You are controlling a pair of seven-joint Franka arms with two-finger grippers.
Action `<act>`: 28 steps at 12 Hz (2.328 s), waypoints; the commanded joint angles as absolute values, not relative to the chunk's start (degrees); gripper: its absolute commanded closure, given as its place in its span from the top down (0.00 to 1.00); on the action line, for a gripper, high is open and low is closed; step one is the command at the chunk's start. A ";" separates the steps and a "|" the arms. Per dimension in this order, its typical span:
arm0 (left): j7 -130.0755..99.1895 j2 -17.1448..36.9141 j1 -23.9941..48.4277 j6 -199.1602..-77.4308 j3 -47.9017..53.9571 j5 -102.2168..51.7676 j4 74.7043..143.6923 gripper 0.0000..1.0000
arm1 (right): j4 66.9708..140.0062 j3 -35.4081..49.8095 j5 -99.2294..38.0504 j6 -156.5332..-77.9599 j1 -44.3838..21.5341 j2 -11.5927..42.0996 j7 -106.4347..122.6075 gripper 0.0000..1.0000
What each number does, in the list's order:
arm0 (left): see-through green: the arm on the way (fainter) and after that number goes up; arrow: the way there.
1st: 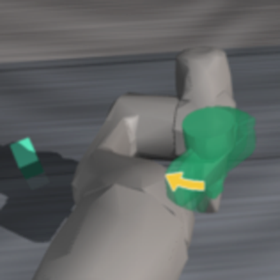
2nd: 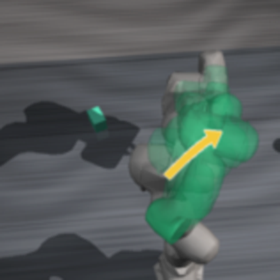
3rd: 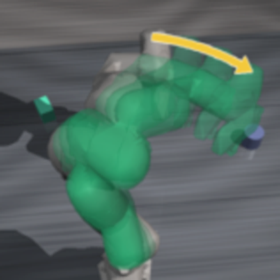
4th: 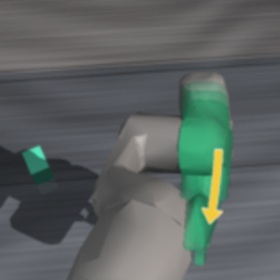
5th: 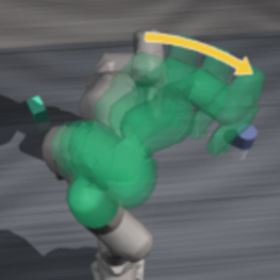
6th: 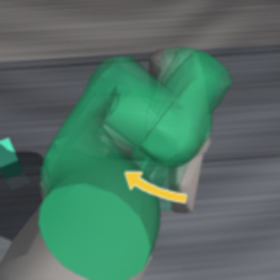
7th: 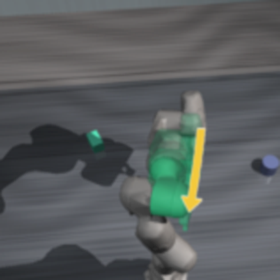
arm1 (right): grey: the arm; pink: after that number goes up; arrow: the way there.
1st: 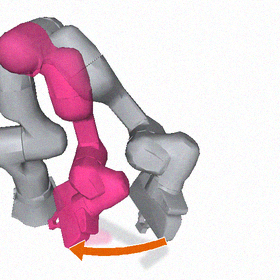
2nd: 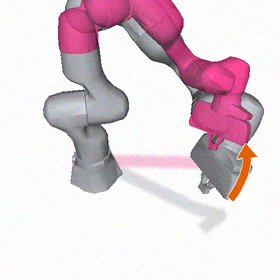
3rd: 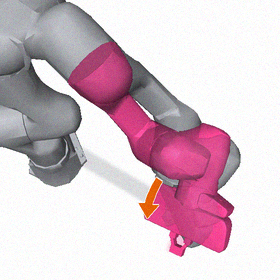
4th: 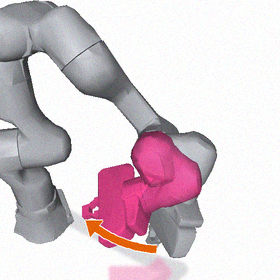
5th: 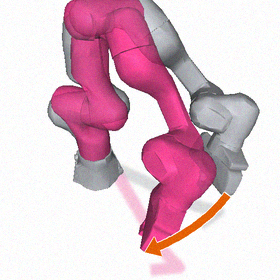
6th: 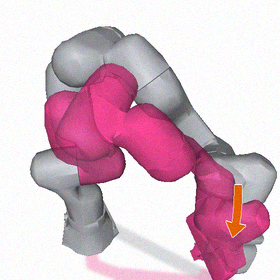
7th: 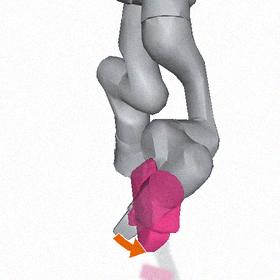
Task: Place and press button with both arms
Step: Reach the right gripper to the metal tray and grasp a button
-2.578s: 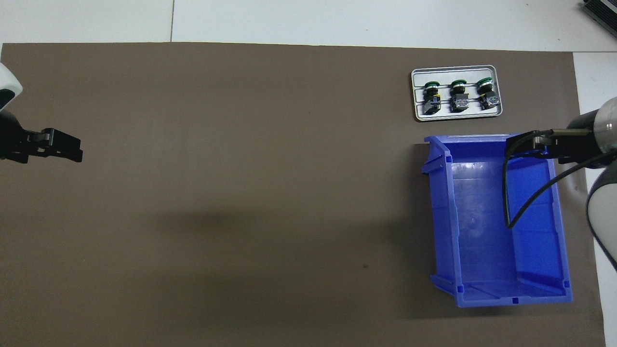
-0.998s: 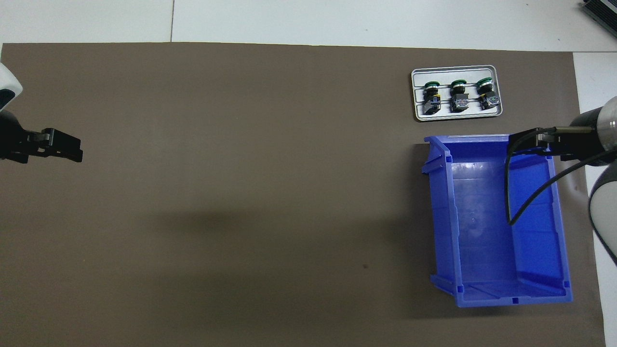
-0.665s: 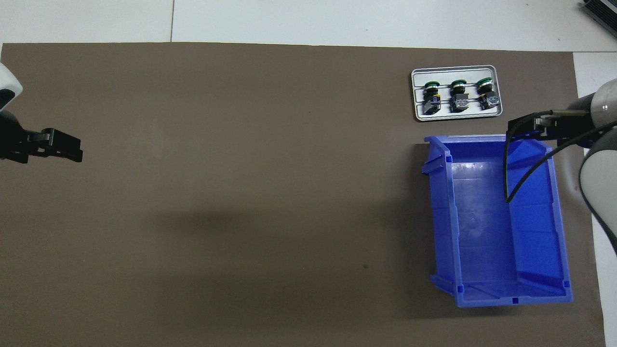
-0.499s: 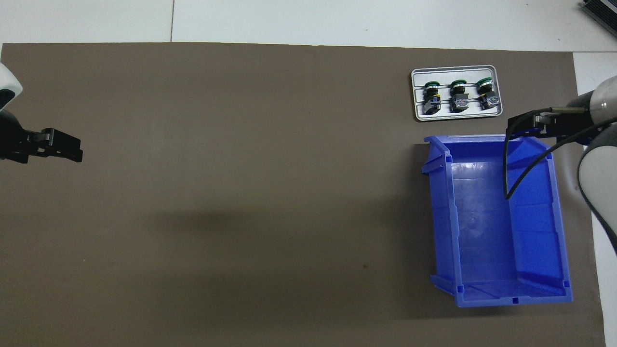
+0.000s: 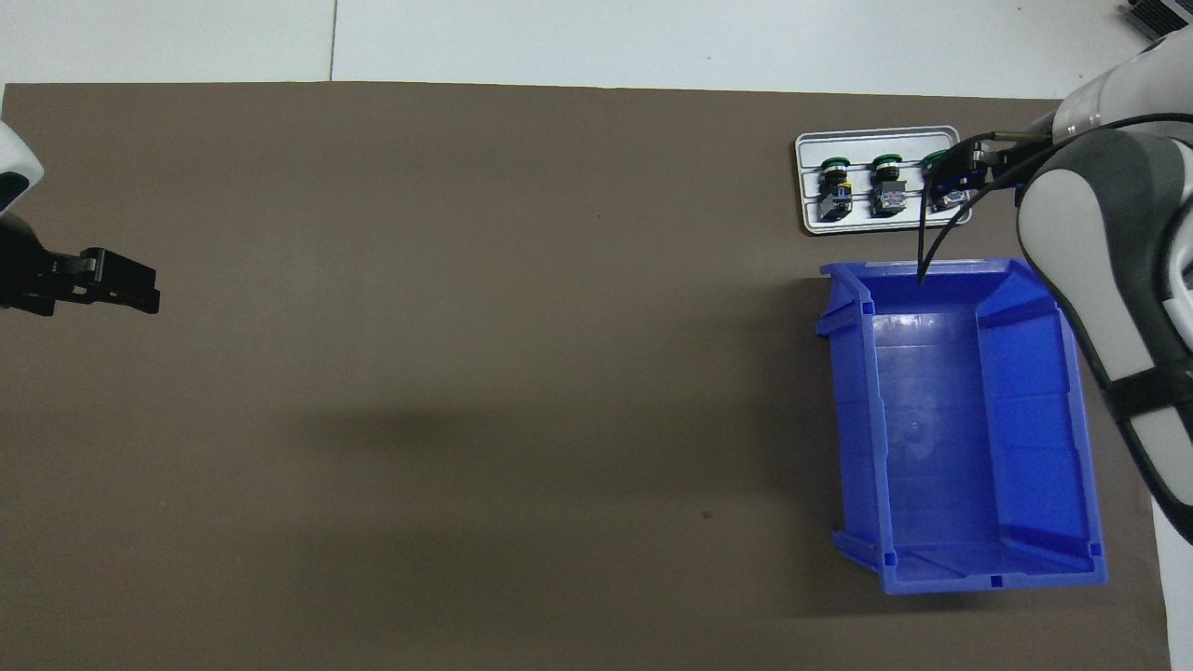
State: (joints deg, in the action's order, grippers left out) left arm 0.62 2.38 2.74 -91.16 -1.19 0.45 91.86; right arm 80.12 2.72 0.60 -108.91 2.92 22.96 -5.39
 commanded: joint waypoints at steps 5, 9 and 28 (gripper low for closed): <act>0.35 1.14 2.55 -92.20 -0.97 1.32 93.52 1.00 | 67.96 3.25 0.53 -118.47 4.57 40.84 -0.18 0.95; 0.35 1.14 2.55 -92.11 -0.97 1.41 93.52 1.00 | 67.76 3.43 0.53 -122.77 4.39 44.99 -0.17 0.92; 0.44 1.14 2.55 -92.11 -0.97 1.41 93.52 1.00 | 74.53 3.34 1.85 -122.87 4.13 42.28 -2.71 0.00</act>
